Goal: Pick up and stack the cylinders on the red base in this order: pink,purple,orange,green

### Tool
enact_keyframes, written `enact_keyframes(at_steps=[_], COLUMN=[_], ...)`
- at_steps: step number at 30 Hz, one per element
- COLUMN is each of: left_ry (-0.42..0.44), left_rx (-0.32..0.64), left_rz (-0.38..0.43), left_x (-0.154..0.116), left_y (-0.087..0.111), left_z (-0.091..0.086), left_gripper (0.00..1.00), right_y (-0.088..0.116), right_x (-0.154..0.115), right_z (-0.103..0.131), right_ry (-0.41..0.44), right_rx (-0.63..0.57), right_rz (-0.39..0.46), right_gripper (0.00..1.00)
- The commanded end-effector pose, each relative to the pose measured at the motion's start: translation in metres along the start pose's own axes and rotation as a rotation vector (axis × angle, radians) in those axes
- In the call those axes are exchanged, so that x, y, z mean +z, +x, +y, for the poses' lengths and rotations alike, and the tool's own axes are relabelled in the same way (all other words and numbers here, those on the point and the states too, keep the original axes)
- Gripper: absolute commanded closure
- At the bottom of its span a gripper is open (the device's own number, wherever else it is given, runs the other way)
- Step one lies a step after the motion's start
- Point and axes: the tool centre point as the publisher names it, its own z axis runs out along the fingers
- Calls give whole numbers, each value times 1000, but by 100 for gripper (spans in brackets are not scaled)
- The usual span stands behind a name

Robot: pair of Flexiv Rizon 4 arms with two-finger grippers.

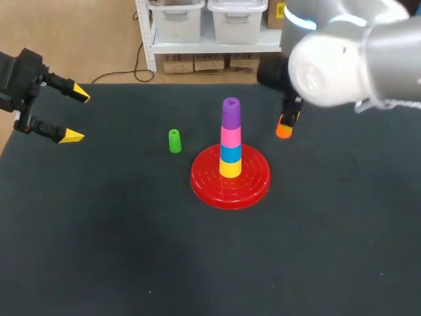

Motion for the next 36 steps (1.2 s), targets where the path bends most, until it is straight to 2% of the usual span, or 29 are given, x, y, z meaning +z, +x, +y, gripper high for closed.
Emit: enact_keyframes(at_steps=[1,3,7,11,16,25,26,28,36], left_ry=[1,1,1,1,1,1,1,1,1], left_rx=[1,1,1,1,1,1,1,1,1], left_rz=[0,0,0,0,0,0,0,0,0], left_x=[1,1,1,1,1,1,1,1,1], left_y=[1,1,1,1,1,1,1,1,1], left_z=[1,1,1,1,1,1,1,1,1], left_gripper=[0,0,0,0,0,0,0,0,0], right_y=[9,5,-4,-15,-31,-60,-62,-67,-74], right_x=[-68,-100,-142,-170,-192,-189,-189,-191,-179], right_z=[12,17,30,42,55,74,76,82,97], right_ry=[38,50,51,50,46,-28,-13,-32,-34], right_rx=[-20,-60,-118,-183,-259,-365,-386,-408,-458], right_rz=[-18,-47,-91,-115,-129,-96,-67,-77,-16], right_gripper=[100,100,100,100,100,100,100,100,100])
